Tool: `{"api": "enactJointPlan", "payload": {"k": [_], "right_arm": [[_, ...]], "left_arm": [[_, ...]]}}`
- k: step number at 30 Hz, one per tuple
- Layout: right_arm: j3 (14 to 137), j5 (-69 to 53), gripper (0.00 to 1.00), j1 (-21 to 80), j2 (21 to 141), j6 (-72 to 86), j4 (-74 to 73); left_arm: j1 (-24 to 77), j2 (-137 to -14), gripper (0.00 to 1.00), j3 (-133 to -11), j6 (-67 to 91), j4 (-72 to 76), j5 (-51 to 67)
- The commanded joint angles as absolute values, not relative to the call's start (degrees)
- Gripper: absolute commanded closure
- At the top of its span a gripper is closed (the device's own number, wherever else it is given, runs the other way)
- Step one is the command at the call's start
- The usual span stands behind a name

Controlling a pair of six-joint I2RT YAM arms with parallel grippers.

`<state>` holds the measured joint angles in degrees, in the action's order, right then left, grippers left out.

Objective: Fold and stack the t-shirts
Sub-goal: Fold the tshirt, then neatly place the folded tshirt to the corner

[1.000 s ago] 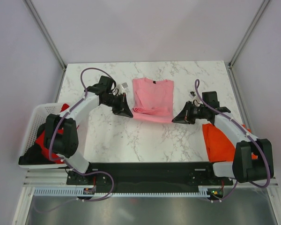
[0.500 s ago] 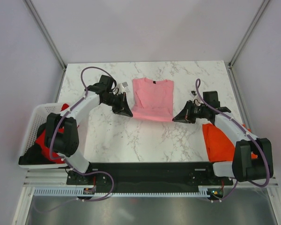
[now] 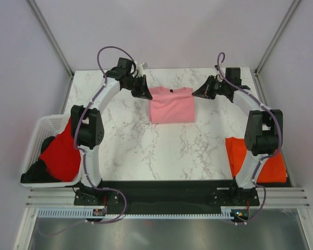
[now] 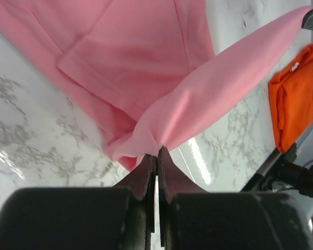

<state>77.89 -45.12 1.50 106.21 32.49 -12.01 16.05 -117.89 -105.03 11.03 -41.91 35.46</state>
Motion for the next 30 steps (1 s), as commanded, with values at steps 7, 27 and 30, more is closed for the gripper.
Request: {"api": "enactJointPlan", "payload": {"k": [7,27,30], "right_arm": [[98.2,-43.5,1.00,1.2,125.6,30.2,-7.8],[102.4,-48.9,0.37,-1.7,132.3,21.1,-11.7],[100.6,-51.7,0.35,-1.7,133.8,20.9,-12.4]], "left_arm": [[14.8,-135.2,0.98,-127.8,4.3,-39.7,29.3],[15.9,-127.6,0.44,-123.7,1.1,-36.9,24.9],[15.8,-128.4,0.54,-121.0,1.3,-39.7,37.4]]}}
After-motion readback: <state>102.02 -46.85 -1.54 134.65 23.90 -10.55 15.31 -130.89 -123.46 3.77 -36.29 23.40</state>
